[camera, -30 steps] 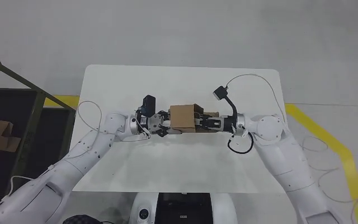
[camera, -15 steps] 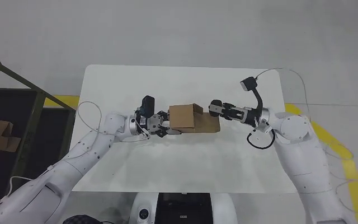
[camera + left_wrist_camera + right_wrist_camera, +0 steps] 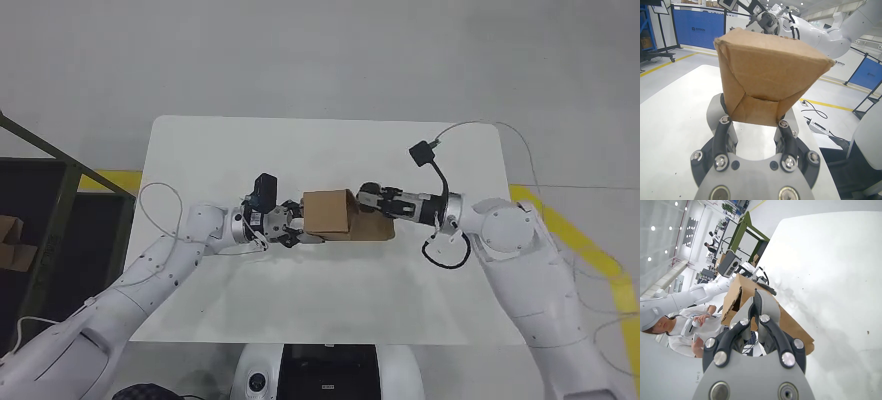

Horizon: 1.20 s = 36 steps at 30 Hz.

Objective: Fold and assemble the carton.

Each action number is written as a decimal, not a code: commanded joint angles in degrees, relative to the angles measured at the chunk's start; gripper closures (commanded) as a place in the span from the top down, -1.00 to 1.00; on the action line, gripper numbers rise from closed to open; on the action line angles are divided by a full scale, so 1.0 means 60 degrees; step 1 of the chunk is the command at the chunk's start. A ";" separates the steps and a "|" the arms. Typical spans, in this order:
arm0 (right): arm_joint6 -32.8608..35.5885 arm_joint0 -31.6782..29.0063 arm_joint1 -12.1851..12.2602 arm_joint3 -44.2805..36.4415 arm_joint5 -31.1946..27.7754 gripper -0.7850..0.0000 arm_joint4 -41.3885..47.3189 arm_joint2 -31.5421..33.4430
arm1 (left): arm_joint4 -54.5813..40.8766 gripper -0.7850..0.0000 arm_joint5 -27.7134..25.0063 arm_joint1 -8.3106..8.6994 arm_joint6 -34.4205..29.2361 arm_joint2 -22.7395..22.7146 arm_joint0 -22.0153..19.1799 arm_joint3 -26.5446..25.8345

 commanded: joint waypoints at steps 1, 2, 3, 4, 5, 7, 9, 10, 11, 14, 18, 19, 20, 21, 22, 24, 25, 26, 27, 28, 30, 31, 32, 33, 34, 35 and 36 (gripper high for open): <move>0.0159 -0.0065 0.0013 -0.0076 -0.0048 -1.00 0.0083 -0.0074 | 0.0019 0.11 0.0000 -0.0013 0.0020 -0.0012 0.0006 -0.0010; 0.0190 -0.0092 0.0017 -0.0114 -0.0061 -1.00 0.0121 -0.0104 | 0.0029 0.12 0.0000 -0.0018 0.0024 -0.0017 0.0008 -0.0008; 0.0246 -0.0127 0.0016 -0.0165 -0.0075 -1.00 0.0213 -0.0168 | 0.0041 0.11 0.0000 -0.0024 0.0024 -0.0015 0.0011 -0.0012; 0.0285 -0.0140 0.0015 -0.0199 -0.0086 -1.00 0.0275 -0.0223 | 0.0049 0.10 0.0000 -0.0029 0.0020 -0.0012 0.0009 -0.0012; 0.0289 -0.0142 0.0010 -0.0209 -0.0078 -1.00 0.0294 -0.0290 | 0.0059 0.08 0.0000 -0.0035 0.0015 0.0001 0.0011 -0.0017; 0.0226 -0.0103 -0.0005 -0.0179 -0.0034 -1.00 0.0282 -0.0422 | 0.0079 0.09 0.0000 -0.0045 0.0013 0.0014 0.0000 -0.0026; 0.0128 -0.0041 -0.0019 -0.0121 0.0000 -1.00 0.0233 -0.0522 | 0.0102 0.11 0.0000 -0.0053 0.0030 0.0023 -0.0003 -0.0033; 0.0103 -0.0028 -0.0026 -0.0096 0.0006 -1.00 0.0300 -0.0569 | 0.0109 0.13 0.0000 -0.0057 0.0037 0.0026 -0.0005 -0.0031; 0.0099 -0.0007 -0.0029 -0.0072 -0.0004 -1.00 0.0346 -0.0600 | 0.0115 0.14 0.0000 -0.0059 0.0043 0.0027 -0.0006 -0.0028; 0.0125 -0.0001 -0.0024 -0.0047 -0.0066 -1.00 0.0528 -0.0623 | 0.0135 0.14 0.0000 -0.0066 0.0052 0.0048 -0.0010 -0.0035; 0.0311 -0.0124 0.0092 0.0044 -0.0295 -1.00 0.0904 -0.0097 | 0.0101 0.13 0.0000 -0.0070 0.0062 0.0100 -0.0025 -0.0019; 0.0347 -0.0193 0.0138 0.0064 -0.0368 -1.00 0.0922 0.0114 | 0.0085 0.12 0.0000 -0.0070 0.0068 0.0112 -0.0029 -0.0011; 0.0310 -0.0275 0.0190 0.0130 -0.0412 -1.00 0.0982 0.0395 | 0.0075 0.11 0.0000 -0.0069 0.0075 0.0118 -0.0038 -0.0004; 0.0279 -0.0375 0.0239 0.0167 -0.0427 -1.00 0.1055 0.0656 | 0.0072 0.11 0.0000 -0.0066 0.0088 0.0122 -0.0043 0.0003; 0.0237 -0.0475 0.0289 0.0226 -0.0405 -1.00 0.1140 0.0941 | 0.0073 0.10 0.0000 -0.0061 0.0095 0.0120 -0.0046 0.0017; 0.0201 -0.0640 0.0390 0.0337 -0.0329 -1.00 0.1081 0.1458 | 0.0083 0.08 0.0000 -0.0049 0.0130 0.0114 -0.0039 0.0015; 0.0109 -0.0709 0.0436 0.0482 -0.0182 -1.00 0.0967 0.1700 | 0.0096 0.09 0.0000 -0.0042 0.0151 0.0106 -0.0036 0.0009; 0.0063 -0.0760 0.0467 0.0558 -0.0056 -1.00 0.0904 0.1843 | 0.0104 0.09 0.0000 -0.0035 0.0173 0.0102 -0.0026 0.0008; 0.0074 -0.0774 0.0501 0.0677 0.0103 -1.00 0.0689 0.1941 | 0.0116 0.09 0.0000 -0.0028 0.0187 0.0098 -0.0020 0.0003; 0.0111 -0.0777 0.0525 0.0798 0.0252 -1.00 0.0461 0.1965 | 0.0145 0.07 0.0000 -0.0021 0.0210 0.0090 -0.0019 -0.0019; 0.0142 -0.0707 0.0542 0.1145 0.0588 -1.00 0.0133 0.1875 | 0.0185 0.07 0.0000 -0.0006 0.0281 0.0072 0.0002 -0.0052; 0.0159 -0.0635 0.0538 0.1312 0.0699 -1.00 0.0015 0.1775 | 0.0205 0.06 0.0000 0.0002 0.0313 0.0063 0.0013 -0.0066; 0.0186 -0.0557 0.0528 0.1500 0.0801 -1.00 -0.0132 0.1624 | 0.0225 0.04 0.0000 0.0009 0.0342 0.0055 0.0023 -0.0084; 0.0237 -0.0487 0.0510 0.1672 0.0877 -1.00 -0.0254 0.1434 | 0.0242 0.05 0.0000 0.0017 0.0375 0.0044 0.0032 -0.0098; 0.0275 -0.0401 0.0485 0.1807 0.0905 -1.00 -0.0294 0.1246 | 0.0258 0.03 0.0000 0.0025 0.0400 0.0034 0.0041 -0.0109; 0.0367 -0.0340 0.0453 0.1935 0.0894 -1.00 -0.0262 0.1025 | 0.0272 0.02 0.0000 0.0031 0.0421 0.0025 0.0052 -0.0117; 0.0460 -0.0260 0.0421 0.2023 0.0837 -1.00 -0.0181 0.0831 | 0.0287 0.02 0.0000 0.0037 0.0435 0.0018 0.0060 -0.0124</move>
